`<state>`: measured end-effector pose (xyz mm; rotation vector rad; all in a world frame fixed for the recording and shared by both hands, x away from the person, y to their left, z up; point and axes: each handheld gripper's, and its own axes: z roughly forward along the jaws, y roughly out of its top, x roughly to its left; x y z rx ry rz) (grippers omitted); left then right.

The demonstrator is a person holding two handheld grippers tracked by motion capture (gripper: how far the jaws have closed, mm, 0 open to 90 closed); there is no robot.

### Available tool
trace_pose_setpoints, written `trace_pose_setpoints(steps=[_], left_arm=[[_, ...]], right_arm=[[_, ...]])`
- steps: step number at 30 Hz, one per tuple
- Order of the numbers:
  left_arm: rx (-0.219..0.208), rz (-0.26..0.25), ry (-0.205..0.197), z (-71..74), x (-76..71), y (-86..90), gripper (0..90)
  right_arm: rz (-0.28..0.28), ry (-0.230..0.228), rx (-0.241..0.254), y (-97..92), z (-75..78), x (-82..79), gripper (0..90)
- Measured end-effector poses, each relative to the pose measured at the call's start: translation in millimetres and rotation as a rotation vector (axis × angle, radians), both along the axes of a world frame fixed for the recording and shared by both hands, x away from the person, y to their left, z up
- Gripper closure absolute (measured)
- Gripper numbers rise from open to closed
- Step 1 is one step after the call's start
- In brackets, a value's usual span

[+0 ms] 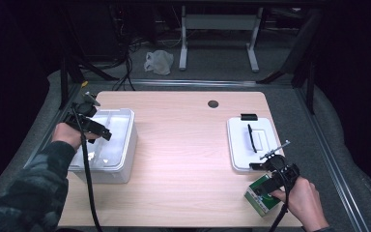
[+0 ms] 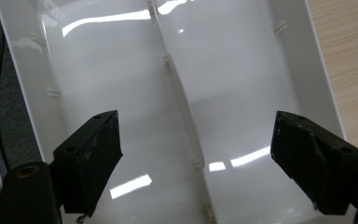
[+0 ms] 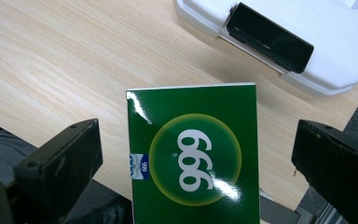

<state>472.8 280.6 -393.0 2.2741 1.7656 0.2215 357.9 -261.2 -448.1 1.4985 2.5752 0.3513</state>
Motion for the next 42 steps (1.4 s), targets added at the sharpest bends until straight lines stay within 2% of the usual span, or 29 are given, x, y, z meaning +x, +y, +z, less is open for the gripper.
trace_pose_setpoints(steps=[1,3,4,6,7,8,9,13,15,16,23,26,29,32,38,40,41,42], left_arm=[[0.000,0.000,0.000,0.0,0.0,0.0,22.3],[0.013,0.011,0.026,-2.3,6.6,-4.4,25.4],[0.015,0.018,0.038,-3.9,10.7,-8.1,33.6],[0.018,0.021,0.043,-5.0,12.8,-10.3,38.5],[0.031,0.026,0.054,-6.6,15.7,-12.4,38.5],[0.061,0.033,0.069,-10.1,19.4,-14.6,46.6],[0.073,0.039,0.075,-11.8,21.1,-15.7,48.1],[0.098,0.050,0.080,-14.8,25.3,-18.8,58.7],[0.100,0.052,0.083,-15.6,26.0,-19.2,60.6],[0.111,0.057,0.078,-16.6,26.7,-19.9,65.5],[0.128,0.073,0.097,-23.5,26.5,-17.2,74.1],[0.127,0.066,0.102,-26.6,25.3,-16.0,82.4],[0.131,0.065,0.097,-26.7,24.6,-16.2,83.2],[0.150,0.046,0.091,-26.7,23.4,-18.3,83.2],[0.148,-0.003,0.085,-26.9,20.9,-22.3,86.2],[0.149,-0.049,0.077,-27.1,19.1,-29.1,88.9],[0.149,-0.049,0.077,-27.1,19.1,-29.1,89.1],[0.153,-0.080,0.075,-27.1,18.2,-33.5,89.1]], right_arm=[[0.000,0.000,0.000,0.0,0.0,0.0,1.4],[0.001,0.001,-0.001,0.3,-0.8,0.0,1.6],[0.002,0.001,-0.001,0.5,-0.7,-0.1,1.7],[0.002,0.001,0.000,0.6,-0.6,-0.1,1.8],[0.003,0.002,-0.001,0.6,-0.4,-0.1,1.8],[0.003,0.001,0.000,0.5,-0.3,-0.2,1.9],[0.003,0.003,-0.001,0.4,0.0,-0.2,1.9],[0.002,0.000,0.001,-0.3,-0.2,-0.4,2.2],[-0.002,0.001,0.001,-0.3,-0.1,-0.3,2.2],[-0.003,0.002,0.001,-0.3,-0.4,-0.2,2.3],[-0.001,-0.001,0.002,-0.5,0.1,-0.5,2.6],[-0.005,0.000,0.000,-1.1,0.1,-0.6,2.8],[-0.005,0.000,0.000,-1.1,0.0,-0.3,2.9],[-0.003,0.000,0.002,-1.2,0.4,-0.4,3.0],[-0.010,-0.006,0.006,-3.6,0.6,0.3,3.0],[-0.011,-0.004,0.012,-5.6,0.8,1.2,3.0],[-0.011,-0.004,0.012,-5.6,0.8,1.2,3.0],[-0.014,-0.002,0.015,-6.0,1.2,1.4,3.0]])
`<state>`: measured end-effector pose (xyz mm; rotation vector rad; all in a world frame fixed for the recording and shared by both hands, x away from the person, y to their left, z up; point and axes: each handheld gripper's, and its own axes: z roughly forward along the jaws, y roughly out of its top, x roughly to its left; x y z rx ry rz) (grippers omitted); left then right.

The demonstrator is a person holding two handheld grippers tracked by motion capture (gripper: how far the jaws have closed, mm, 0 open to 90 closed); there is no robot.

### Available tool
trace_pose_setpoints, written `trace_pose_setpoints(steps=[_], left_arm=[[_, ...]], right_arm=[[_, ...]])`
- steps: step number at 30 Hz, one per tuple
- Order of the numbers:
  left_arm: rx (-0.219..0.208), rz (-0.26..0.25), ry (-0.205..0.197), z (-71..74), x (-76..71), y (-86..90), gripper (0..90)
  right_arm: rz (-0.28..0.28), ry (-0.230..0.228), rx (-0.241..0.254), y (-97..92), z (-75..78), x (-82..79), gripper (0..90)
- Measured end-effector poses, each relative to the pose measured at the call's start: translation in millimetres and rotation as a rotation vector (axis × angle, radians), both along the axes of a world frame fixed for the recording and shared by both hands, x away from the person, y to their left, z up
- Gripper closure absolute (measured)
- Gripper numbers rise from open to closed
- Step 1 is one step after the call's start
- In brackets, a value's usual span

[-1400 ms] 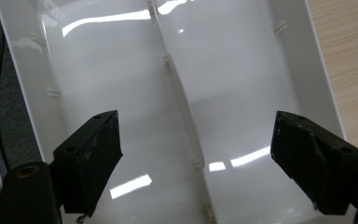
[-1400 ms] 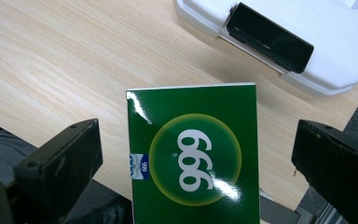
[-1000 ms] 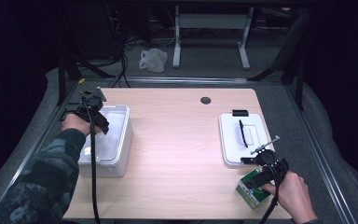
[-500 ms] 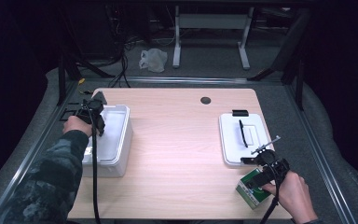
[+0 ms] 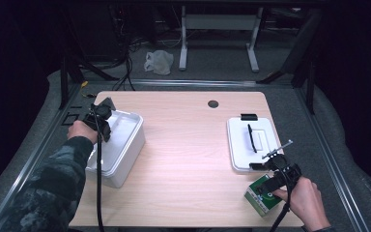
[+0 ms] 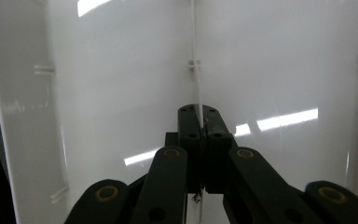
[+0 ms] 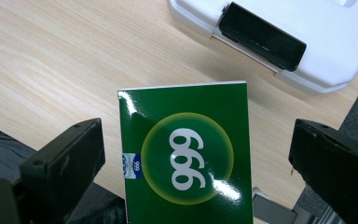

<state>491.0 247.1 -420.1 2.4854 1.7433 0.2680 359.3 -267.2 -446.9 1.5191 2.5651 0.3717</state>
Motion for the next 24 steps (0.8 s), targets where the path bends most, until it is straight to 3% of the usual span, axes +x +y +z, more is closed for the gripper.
trace_pose_setpoints(steps=[4,5,6,7,8,9,10,11,12,13,14,16,17,19,22,24], left_arm=[[0.014,-0.117,0.005,0.4,-2.6,-17.4,89.2],[0.014,-0.117,0.005,0.4,-2.6,-17.4,89.3],[0.015,-0.174,0.014,0.9,-4.1,-24.9,89.3],[0.015,-0.174,0.014,0.9,-4.1,-24.9,89.3],[0.017,-0.240,0.013,0.8,-5.9,-32.3,89.3],[0.017,-0.240,0.013,0.8,-5.9,-32.3,89.3],[0.010,-0.292,0.016,0.9,-8.4,-40.1,89.3],[0.010,-0.292,0.016,0.9,-8.4,-40.1,89.3],[0.010,-0.347,0.013,0.9,-11.0,-48.5,89.4],[0.010,-0.347,0.013,0.9,-11.0,-48.5,89.3],[0.019,-0.405,0.008,0.8,-14.0,-57.6,89.3],[0.017,-0.468,0.005,0.9,-16.6,-66.1,89.4],[0.017,-0.468,0.005,0.9,-16.6,-66.1,89.3],[0.014,-0.581,-0.002,0.9,-22.0,-80.7,89.3],[0.030,-0.663,-0.008,0.7,-26.8,-97.0,89.3],[0.026,-0.689,-0.004,1.0,-28.0,-101.7,89.3]], right_arm=[[0.000,-0.002,0.006,-2.2,0.1,0.0,3.1],[0.000,-0.002,0.006,-2.2,0.1,0.0,3.1],[0.002,-0.002,0.007,-2.4,0.1,0.0,3.1],[0.002,-0.002,0.007,-2.4,0.1,0.0,3.1],[0.001,-0.004,0.009,-2.3,0.6,0.1,3.0],[0.000,-0.006,0.009,-2.4,0.8,0.1,3.1],[0.002,-0.002,0.014,-3.0,1.3,0.2,3.1],[0.002,-0.002,0.014,-3.0,1.3,0.2,3.1],[0.003,-0.002,0.020,-3.4,1.5,0.1,3.1],[0.003,-0.002,0.020,-3.4,1.5,0.1,3.1],[0.005,-0.005,0.020,-3.1,1.5,-0.2,3.0],[0.005,-0.001,0.020,-2.4,1.6,-0.4,3.1],[0.005,-0.001,0.020,-2.4,1.6,-0.4,3.1],[0.010,-0.003,0.024,-1.8,1.8,-0.7,3.1],[0.014,-0.003,0.024,-1.5,2.2,-1.0,3.2],[0.017,-0.002,0.024,-1.5,2.2,-1.1,3.3]])
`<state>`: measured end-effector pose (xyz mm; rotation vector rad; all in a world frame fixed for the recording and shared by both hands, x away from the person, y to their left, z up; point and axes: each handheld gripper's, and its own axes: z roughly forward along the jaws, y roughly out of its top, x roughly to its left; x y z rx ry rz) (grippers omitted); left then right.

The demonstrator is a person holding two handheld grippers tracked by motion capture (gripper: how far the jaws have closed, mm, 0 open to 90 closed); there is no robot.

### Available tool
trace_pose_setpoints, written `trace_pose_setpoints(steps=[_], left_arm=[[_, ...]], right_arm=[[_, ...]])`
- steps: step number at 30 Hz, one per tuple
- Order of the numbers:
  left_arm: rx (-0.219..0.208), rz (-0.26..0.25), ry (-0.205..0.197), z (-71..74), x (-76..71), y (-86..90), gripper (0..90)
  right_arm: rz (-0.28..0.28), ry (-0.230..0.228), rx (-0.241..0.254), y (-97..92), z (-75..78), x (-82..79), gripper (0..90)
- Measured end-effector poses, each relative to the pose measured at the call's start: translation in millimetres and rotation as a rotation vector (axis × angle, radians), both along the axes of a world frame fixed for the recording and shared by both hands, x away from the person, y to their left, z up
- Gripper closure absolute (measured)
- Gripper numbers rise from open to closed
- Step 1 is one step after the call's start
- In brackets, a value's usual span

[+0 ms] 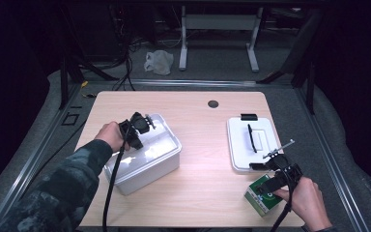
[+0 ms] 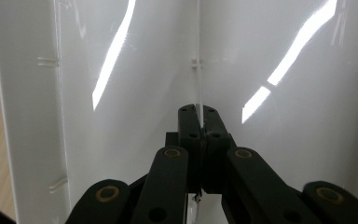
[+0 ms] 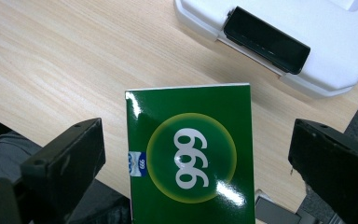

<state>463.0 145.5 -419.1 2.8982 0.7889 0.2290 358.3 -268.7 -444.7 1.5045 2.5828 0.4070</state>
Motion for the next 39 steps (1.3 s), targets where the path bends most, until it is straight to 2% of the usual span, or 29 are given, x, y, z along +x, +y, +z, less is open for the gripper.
trace_pose_setpoints(steps=[3,4,5,7,8,9,10,12,13,14,18,25,28,36,39], left_arm=[[0.012,-0.100,0.004,0.7,-4.9,-15.5,89.3],[0.021,-0.154,-0.004,0.8,-8.2,-23.7,89.3],[0.021,-0.154,-0.004,0.8,-8.2,-23.7,89.3],[0.024,-0.198,-0.003,0.9,-10.9,-32.3,89.3],[0.026,-0.238,-0.003,1.1,-13.0,-40.2,89.3],[0.026,-0.238,-0.003,1.1,-13.0,-40.2,89.3],[0.025,-0.273,-0.007,1.0,-15.7,-48.1,89.3],[0.022,-0.305,-0.009,0.8,-18.1,-55.7,89.3],[0.022,-0.305,-0.009,0.8,-18.1,-55.7,89.3],[0.025,-0.329,-0.008,1.1,-20.5,-63.6,89.3],[0.024,-0.362,-0.012,1.0,-23.8,-75.2,89.3],[0.011,-0.452,-0.029,0.5,-33.3,-104.8,89.3],[0.009,-0.470,-0.028,0.7,-34.7,-114.4,89.3],[-0.001,-0.482,-0.022,0.7,-44.0,-132.8,89.3],[-0.020,-0.473,-0.021,0.4,-49.5,-137.9,89.3]], right_arm=[[0.004,0.001,0.001,0.0,-0.3,-0.4,3.3],[0.004,0.001,0.001,0.0,-0.5,-0.3,3.3],[0.004,0.001,0.001,0.0,-0.5,-0.3,3.3],[0.006,0.003,0.002,0.0,-0.7,-0.2,3.4],[0.008,0.008,0.003,0.3,-0.7,-0.4,3.5],[0.008,0.008,0.003,0.3,-0.7,-0.4,3.5],[0.013,0.010,0.001,0.1,-1.3,-0.4,3.5],[0.013,0.007,0.002,-0.1,-1.9,-0.5,3.5],[0.013,0.007,0.002,-0.1,-1.9,-0.5,3.5],[0.015,0.009,0.002,-0.5,-2.0,-0.5,3.5],[0.015,0.010,0.002,-0.2,-2.2,-0.5,3.5],[0.023,0.017,0.002,0.1,-3.3,-0.8,3.6],[0.021,0.018,0.002,0.5,-3.4,-0.7,3.7],[0.017,0.015,0.007,1.4,-1.6,0.6,3.7],[0.018,0.019,0.005,3.0,-2.7,2.1,3.7]])
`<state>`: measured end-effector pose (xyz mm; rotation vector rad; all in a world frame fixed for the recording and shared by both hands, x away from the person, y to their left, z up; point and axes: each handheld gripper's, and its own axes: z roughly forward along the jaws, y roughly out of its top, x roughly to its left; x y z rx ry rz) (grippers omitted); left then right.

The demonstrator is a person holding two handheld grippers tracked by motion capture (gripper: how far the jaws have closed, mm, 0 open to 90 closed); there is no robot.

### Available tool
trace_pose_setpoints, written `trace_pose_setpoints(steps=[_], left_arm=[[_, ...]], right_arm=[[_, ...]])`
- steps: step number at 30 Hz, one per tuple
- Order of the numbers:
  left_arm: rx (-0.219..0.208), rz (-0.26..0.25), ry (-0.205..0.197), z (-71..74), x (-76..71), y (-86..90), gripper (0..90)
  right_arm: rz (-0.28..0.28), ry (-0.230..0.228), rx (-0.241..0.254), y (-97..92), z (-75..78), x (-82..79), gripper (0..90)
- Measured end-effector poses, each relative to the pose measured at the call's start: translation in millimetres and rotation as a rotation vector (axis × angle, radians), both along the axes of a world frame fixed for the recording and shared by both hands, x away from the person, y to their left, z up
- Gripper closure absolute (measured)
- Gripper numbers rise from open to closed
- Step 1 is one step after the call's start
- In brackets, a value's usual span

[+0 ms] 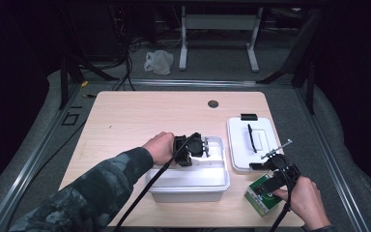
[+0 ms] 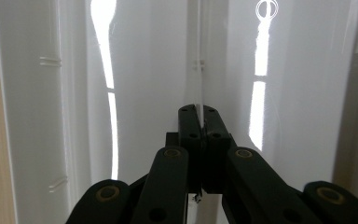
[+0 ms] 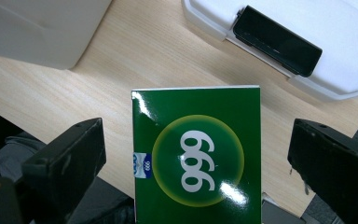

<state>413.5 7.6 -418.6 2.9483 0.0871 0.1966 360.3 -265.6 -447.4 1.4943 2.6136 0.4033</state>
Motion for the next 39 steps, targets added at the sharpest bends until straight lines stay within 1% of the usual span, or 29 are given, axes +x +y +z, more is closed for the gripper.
trace_pose_setpoints(steps=[3,4,5,7,8,9,10,11,12,16,17,23,25,26,28,31,33,35,36,38,39], left_arm=[[-0.003,0.007,-0.002,-0.1,-3.3,-3.2,89.3],[-0.016,-0.002,-0.003,-0.4,-6.3,-6.9,89.2],[-0.016,-0.002,-0.003,-0.4,-6.3,-6.9,89.2],[-0.024,-0.017,-0.001,-0.4,-11.0,-14.4,89.2],[-0.024,-0.017,-0.001,-0.4,-11.0,-14.4,89.2],[-0.036,-0.022,-0.001,-0.8,-13.1,-19.0,89.2],[-0.036,-0.022,-0.001,-0.8,-13.1,-19.0,89.2],[-0.039,-0.026,-0.005,-0.8,-15.5,-23.2,89.2],[-0.041,-0.023,-0.004,-0.8,-17.0,-25.0,89.2],[-0.044,-0.014,-0.003,-1.0,-21.0,-29.1,89.2],[-0.046,-0.018,0.002,-0.8,-23.0,-31.8,89.2],[-0.039,-0.025,0.006,-0.3,-23.6,-36.5,89.2],[-0.044,-0.025,0.019,0.9,-22.5,-36.1,89.2],[-0.044,-0.025,0.019,0.9,-22.5,-36.1,89.2],[-0.049,-0.025,0.034,3.4,-22.2,-35.5,89.2],[-0.061,-0.026,0.042,9.6,-22.8,-35.9,89.2],[-0.072,-0.025,0.033,13.9,-24.2,-36.0,89.2],[-0.091,-0.018,0.023,21.9,-25.0,-35.3,89.2],[-0.091,-0.018,0.023,21.9,-25.0,-35.3,89.2],[-0.104,-0.006,0.014,31.6,-24.8,-33.5,89.2],[-0.113,0.007,0.001,40.8,-24.4,-30.4,89.2]], right_arm=[[0.000,0.002,-0.003,-1.4,-1.1,0.8,3.7],[-0.003,0.003,-0.002,-1.9,-1.0,0.7,3.7],[-0.003,0.003,-0.002,-1.9,-1.0,0.7,3.7],[-0.005,0.001,-0.003,-3.5,-0.4,-0.1,3.7],[-0.007,0.003,-0.005,-4.1,-0.2,-0.7,3.7],[-0.008,0.002,-0.006,-4.6,-0.2,-1.1,3.7],[-0.008,0.002,-0.006,-4.6,-0.2,-1.1,3.7],[-0.010,0.002,-0.010,-5.7,-0.5,-2.2,3.7],[-0.011,-0.004,-0.008,-6.1,-1.0,-2.6,3.7],[-0.007,0.001,-0.009,-7.3,-1.1,-3.8,3.8],[-0.009,-0.002,-0.009,-7.6,-1.3,-3.8,3.8],[-0.009,0.002,-0.007,-9.5,-1.9,-3.5,3.9],[-0.010,0.004,-0.004,-11.3,-1.9,-3.9,4.0],[-0.013,0.000,-0.005,-11.8,-1.9,-3.9,4.0],[-0.014,0.000,-0.005,-12.4,-1.5,-3.9,4.0],[-0.018,-0.005,-0.004,-13.6,-1.0,-3.8,4.0],[-0.018,-0.007,-0.003,-13.5,0.0,-4.3,4.0],[-0.019,-0.008,-0.001,-13.1,1.2,-4.8,4.0],[-0.019,-0.010,0.000,-13.2,1.4,-4.9,4.0],[-0.018,-0.011,0.000,-13.4,1.4,-4.9,4.0],[-0.021,-0.011,-0.001,-13.5,1.0,-5.0,4.0]])
